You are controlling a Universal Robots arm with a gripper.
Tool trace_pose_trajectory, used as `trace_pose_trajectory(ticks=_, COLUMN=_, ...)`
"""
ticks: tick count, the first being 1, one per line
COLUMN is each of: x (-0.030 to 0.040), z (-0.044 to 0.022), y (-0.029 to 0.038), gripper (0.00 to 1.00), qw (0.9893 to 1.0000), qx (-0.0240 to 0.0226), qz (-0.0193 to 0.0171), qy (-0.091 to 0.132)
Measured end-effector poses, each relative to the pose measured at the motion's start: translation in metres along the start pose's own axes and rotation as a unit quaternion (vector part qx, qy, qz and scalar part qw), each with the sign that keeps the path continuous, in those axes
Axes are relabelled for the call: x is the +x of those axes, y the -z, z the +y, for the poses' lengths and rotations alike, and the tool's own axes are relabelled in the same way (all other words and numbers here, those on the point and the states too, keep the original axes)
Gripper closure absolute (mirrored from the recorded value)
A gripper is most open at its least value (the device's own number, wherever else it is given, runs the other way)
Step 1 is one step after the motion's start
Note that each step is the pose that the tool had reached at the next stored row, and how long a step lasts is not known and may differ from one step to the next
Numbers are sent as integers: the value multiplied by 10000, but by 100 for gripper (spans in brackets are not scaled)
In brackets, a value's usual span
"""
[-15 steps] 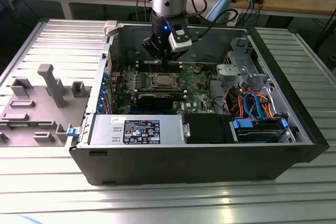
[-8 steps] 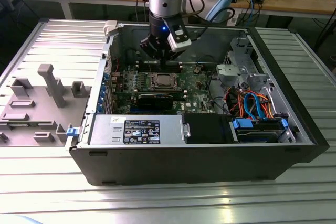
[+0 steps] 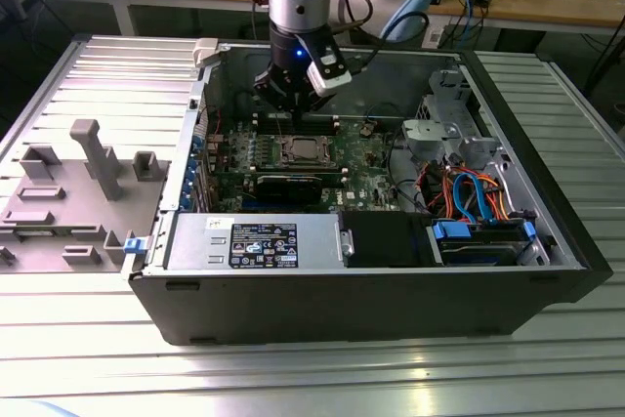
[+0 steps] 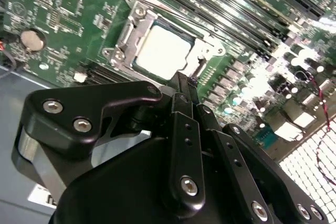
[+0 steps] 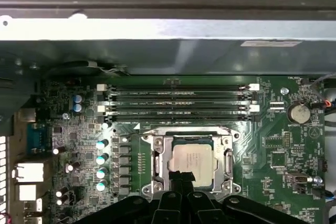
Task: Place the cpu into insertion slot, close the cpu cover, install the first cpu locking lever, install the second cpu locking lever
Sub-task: 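Install the first cpu locking lever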
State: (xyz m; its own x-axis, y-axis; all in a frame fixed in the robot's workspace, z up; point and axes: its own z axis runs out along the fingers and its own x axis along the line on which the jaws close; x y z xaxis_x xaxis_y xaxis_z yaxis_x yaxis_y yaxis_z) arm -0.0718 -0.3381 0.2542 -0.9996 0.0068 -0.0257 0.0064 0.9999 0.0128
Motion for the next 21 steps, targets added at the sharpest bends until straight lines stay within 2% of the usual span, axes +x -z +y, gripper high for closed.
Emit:
trace_pose_trajectory(ticks=2, x=32, z=0, y=-3, gripper=89, qw=10000, qx=0, qz=0, qy=15)
trace_pose_trajectory(ticks=5, x=34, z=-1, y=-5, gripper=89, qw=9999, qx=-3, qz=2, qy=169)
trace_pose_trajectory(ticks=9, x=95, z=0, y=-8, gripper=89, qw=9999, qx=-4, qz=-1, qy=166)
trace_pose_trajectory(ticks=11, x=142, z=0, y=-8, gripper=89, qw=9999, qx=-4, qz=-2, qy=163)
trace_pose_trajectory(ticks=14, x=275, z=-1, y=-8, gripper=89, qw=9999, qx=-3, qz=-14, qy=163)
trace_pose_trajectory(ticks=19, x=375, z=21, y=-7, gripper=89, qw=9999, qx=-3, qz=-19, qy=163)
trace_pose_trajectory(ticks=21, x=404, z=57, y=-5, gripper=89, qw=9999, qx=-3, qz=-20, qy=163)
